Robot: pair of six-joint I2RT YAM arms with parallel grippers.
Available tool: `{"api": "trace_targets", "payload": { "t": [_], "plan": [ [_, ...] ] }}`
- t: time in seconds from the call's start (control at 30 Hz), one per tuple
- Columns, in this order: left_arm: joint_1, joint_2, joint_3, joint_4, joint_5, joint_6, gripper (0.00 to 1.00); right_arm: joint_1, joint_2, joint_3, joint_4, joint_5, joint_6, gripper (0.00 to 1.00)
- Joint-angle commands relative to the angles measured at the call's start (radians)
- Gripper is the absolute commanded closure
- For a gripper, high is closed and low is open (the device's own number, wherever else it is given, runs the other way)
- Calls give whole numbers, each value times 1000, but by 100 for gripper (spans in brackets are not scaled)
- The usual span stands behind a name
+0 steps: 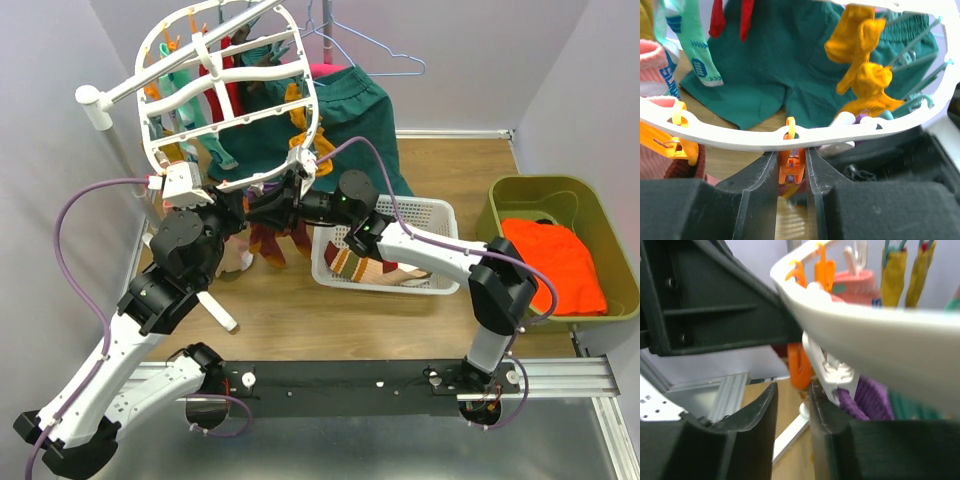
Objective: Clip the socks to the hanger
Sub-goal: Open the clamp at the hanger.
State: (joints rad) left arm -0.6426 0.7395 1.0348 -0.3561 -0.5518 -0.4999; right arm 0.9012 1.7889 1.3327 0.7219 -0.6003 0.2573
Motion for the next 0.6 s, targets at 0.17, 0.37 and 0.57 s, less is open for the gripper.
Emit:
{"api": "trace_targets", "payload": {
  "t": [0.17,0.37,0.57],
  "plan": [
    [11,-12,-10,77,-59,34,76,13,-173,-52,-462,59,-108,36],
    [11,1,8,45,-57,32,76,11,-310,-137,-715,423,-165,35],
    [11,17,45,-3,-45,21,76,-4,-362,-194,-950,763,-214,35]
  ]
}}
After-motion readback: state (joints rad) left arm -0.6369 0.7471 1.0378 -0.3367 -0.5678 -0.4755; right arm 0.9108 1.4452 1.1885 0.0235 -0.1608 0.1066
